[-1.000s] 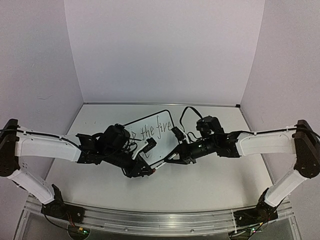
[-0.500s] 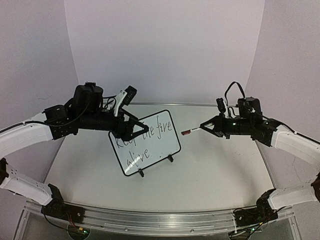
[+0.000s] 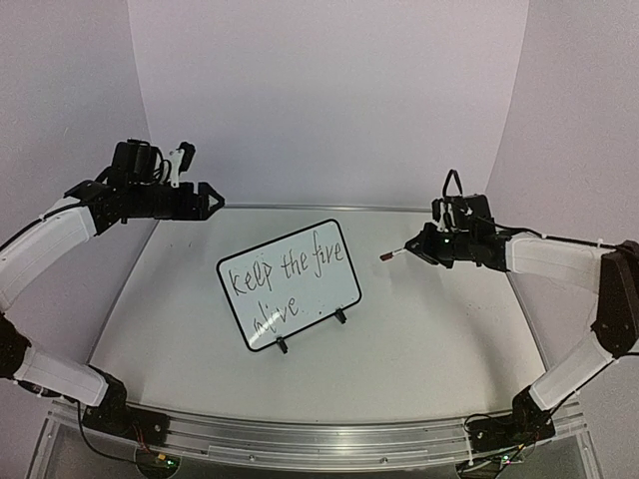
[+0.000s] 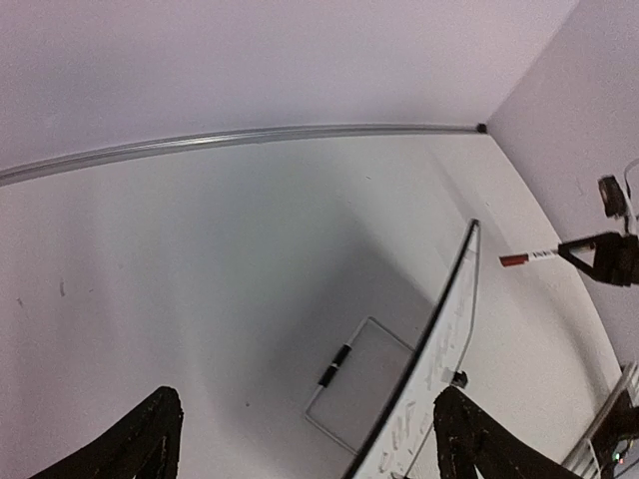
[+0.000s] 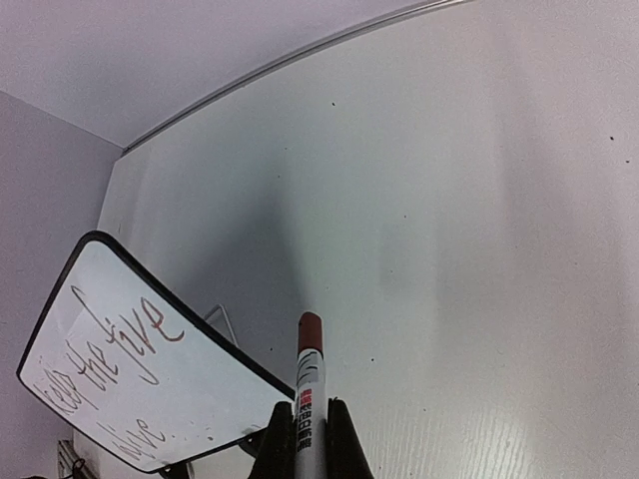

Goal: Write a sentence on the whiteboard
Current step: Put down the whiteboard marker at the center of the board, then reset both arms

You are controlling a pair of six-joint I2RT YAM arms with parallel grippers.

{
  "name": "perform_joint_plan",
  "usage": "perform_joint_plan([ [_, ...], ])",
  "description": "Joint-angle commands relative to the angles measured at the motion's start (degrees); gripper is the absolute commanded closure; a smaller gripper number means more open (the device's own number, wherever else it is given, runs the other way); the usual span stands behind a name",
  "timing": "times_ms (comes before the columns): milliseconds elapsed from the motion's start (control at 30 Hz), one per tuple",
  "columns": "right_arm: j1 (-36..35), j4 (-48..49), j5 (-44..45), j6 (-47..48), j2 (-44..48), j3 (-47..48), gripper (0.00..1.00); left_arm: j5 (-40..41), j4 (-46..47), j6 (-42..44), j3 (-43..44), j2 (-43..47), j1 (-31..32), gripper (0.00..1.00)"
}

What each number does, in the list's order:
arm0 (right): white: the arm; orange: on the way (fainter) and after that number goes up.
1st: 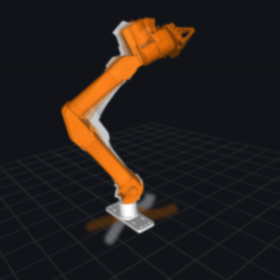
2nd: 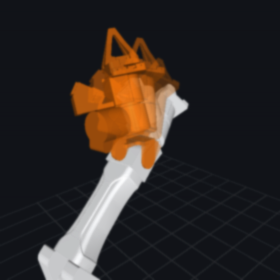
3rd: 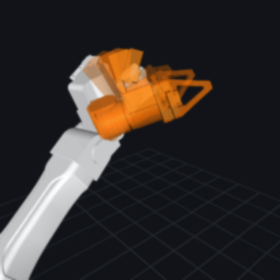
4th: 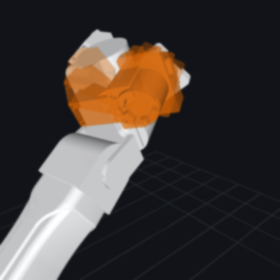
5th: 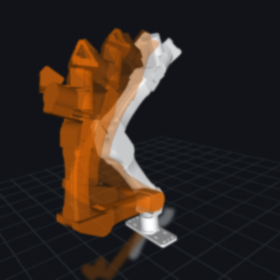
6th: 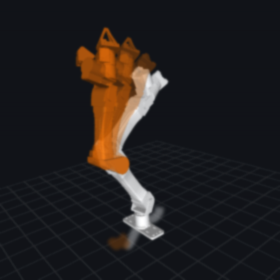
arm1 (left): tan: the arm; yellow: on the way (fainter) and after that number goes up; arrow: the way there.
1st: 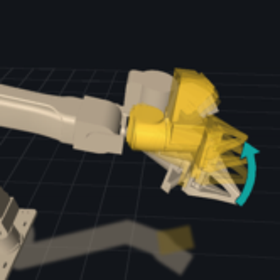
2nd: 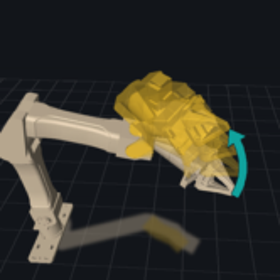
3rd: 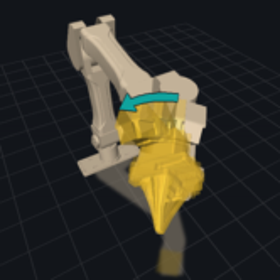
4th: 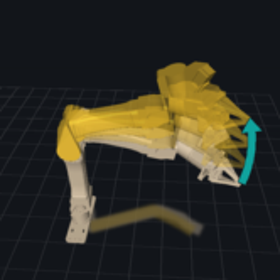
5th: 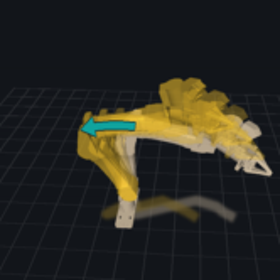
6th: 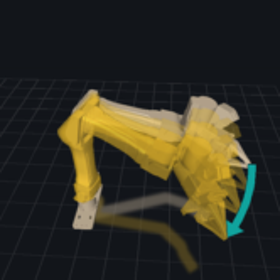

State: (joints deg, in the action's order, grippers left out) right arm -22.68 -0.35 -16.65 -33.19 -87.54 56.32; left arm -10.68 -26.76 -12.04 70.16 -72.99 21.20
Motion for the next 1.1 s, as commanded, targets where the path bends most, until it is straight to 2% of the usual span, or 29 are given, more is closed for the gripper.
perform_joint_plan([
  [0, 1.33, 10.67, -1.96, -1.51, -6.80, 2.64, 0.98, 0.93, 3.65, -5.29, -6.28, 3.65, -6.82, 0.14],
  [133, 1.61, 11.89, -2.95, -0.97, -12.75, 4.58, 0.96, 3.10, 6.12, -6.47, -11.98, 5.63, -8.99, 0.13],
  [233, 1.97, 12.13, -2.35, -0.08, -15.28, 5.01, 0.91, 3.92, 7.35, -7.02, -15.04, 7.25, -9.64, 0.13],
  [500, 3.56, 12.21, 0.51, 1.58, -16.48, 2.35, 0.62, 8.55, 9.81, -7.94, -20.61, 11.06, -10.38, 0.13],
  [633, 4.33, 12.06, 2.24, 3.04, -15.43, 0.34, 0.43, 10.06, 11.25, -8.68, -23.05, 11.62, -10.84, 0.12],
  [733, 5.14, 11.23, 4.10, 4.49, -13.49, -1.60, 0.31, 8.07, 13.28, -9.76, -24.77, 11.41, -13.08, 0.10],
  [867, 6.37, 7.02, 8.48, 8.04, -10.15, -2.76, 0.21, 9.21, 14.92, -9.70, -25.56, 9.59, -15.06, 0.08],
  [1000, 9.45, 3.04, 13.62, 9.97, -5.10, -4.85, 0.03, 11.66, 17.61, -10.04, -26.16, 8.69, -18.39, 0.03],
  [1067, 12.14, 2.78, 14.59, 10.41, -1.49, -7.11, 0.02, 11.95, 19.02, -10.76, -26.35, 9.10, -20.37, 0.01],
])
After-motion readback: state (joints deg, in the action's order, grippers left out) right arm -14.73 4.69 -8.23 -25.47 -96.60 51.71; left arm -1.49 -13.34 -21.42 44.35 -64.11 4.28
